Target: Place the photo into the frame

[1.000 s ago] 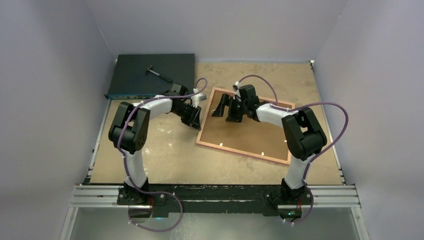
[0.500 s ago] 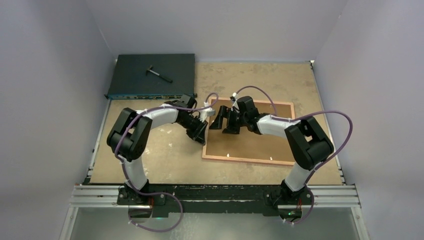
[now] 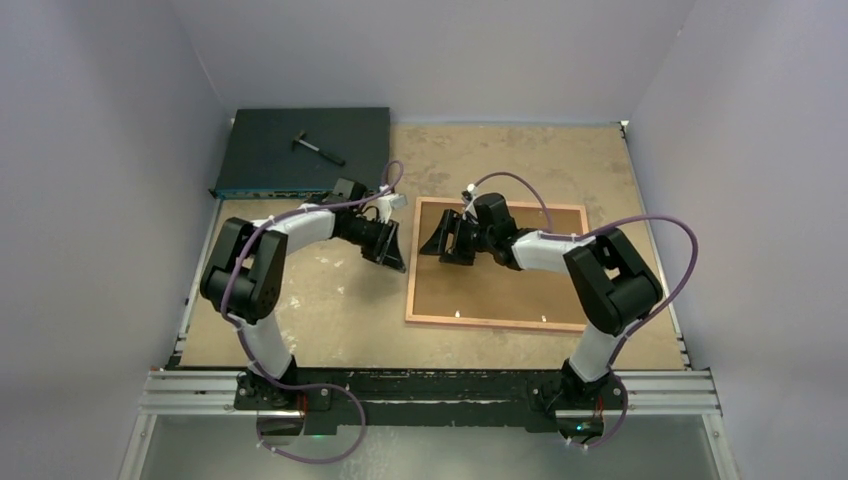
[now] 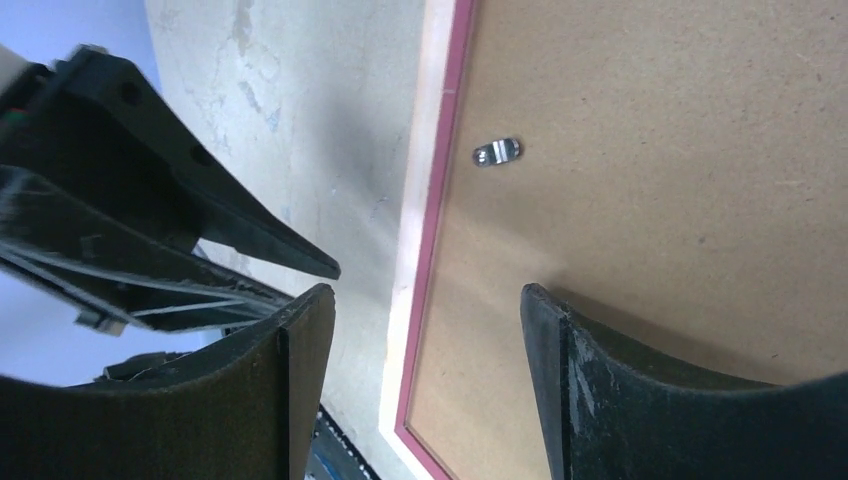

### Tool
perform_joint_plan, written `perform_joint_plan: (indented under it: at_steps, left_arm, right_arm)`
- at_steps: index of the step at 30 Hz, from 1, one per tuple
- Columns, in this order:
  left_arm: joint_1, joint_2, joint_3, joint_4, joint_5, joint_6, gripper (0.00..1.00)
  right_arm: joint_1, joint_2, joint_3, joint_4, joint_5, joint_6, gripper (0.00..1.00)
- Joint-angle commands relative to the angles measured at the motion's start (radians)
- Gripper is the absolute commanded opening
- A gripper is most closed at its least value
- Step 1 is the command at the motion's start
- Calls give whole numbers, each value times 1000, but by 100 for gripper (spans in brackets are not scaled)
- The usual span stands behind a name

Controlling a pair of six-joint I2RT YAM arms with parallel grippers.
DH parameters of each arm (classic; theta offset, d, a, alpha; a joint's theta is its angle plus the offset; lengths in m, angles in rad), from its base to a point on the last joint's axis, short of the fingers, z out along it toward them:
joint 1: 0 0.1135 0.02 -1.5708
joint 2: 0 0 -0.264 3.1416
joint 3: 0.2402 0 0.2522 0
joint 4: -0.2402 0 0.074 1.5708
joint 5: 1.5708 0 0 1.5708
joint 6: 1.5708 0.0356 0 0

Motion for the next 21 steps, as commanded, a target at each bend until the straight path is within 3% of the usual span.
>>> perform_joint_plan:
  at_steps: [1,9,21]
  left_arm:
    - [-6,46,49,223,106,-209,27]
    - [-16,144,88,247,-9,-209,28]
    - [-33,188,84,225,-56,-186,22]
  right_arm:
    - [0,44,11,67,21,35,70]
    - [-1,115,59,81,22,46,66]
    - [-10,190,129,81,58,54,63]
